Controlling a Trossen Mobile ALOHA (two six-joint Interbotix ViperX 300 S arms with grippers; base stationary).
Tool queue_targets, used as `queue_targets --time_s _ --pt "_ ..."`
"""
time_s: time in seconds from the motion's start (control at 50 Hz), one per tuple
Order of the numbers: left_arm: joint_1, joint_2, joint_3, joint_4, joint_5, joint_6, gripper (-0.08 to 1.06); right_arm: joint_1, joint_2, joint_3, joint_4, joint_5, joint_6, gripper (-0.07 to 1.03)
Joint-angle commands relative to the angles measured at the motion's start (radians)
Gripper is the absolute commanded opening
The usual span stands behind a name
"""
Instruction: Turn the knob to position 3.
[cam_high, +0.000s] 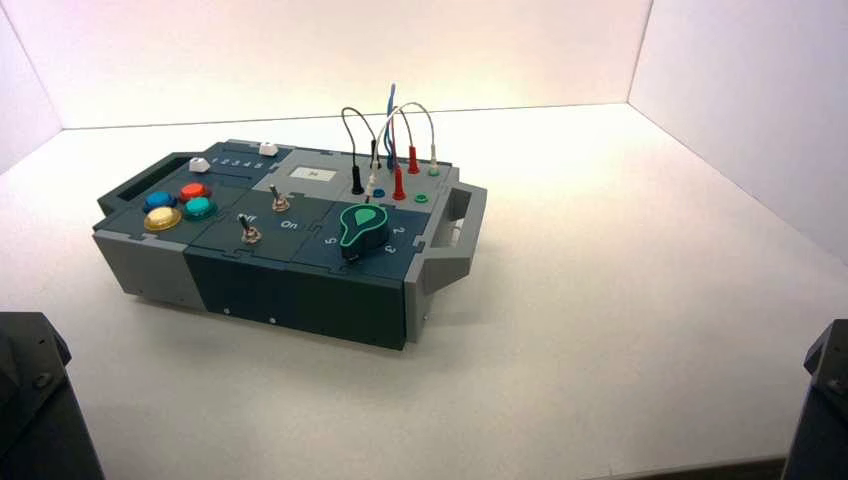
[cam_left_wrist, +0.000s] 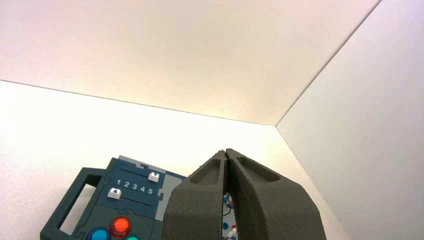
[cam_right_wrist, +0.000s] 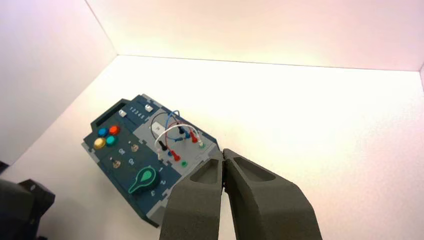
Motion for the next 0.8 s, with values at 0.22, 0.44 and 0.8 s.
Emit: queue_targets --time_s 0.22,0.44,0.8 --pt "-0.002 0.014 -0.044 -0.009 -0.009 -0.003 -0.03 0.064 0.212 -0.06 0.006 -0.121 -0.002 -0.02" --pt "-0.002 0.014 -0.038 -0.009 -0.005 -0.003 -0.03 0.181 0.377 -0.106 0.008 -0.15 0.003 -0.02" --pt "-0.002 0.02 -0.021 -0.006 0.0 0.002 -0.03 0.416 0.618 -0.239 0.087 -0.086 0.017 -0.02"
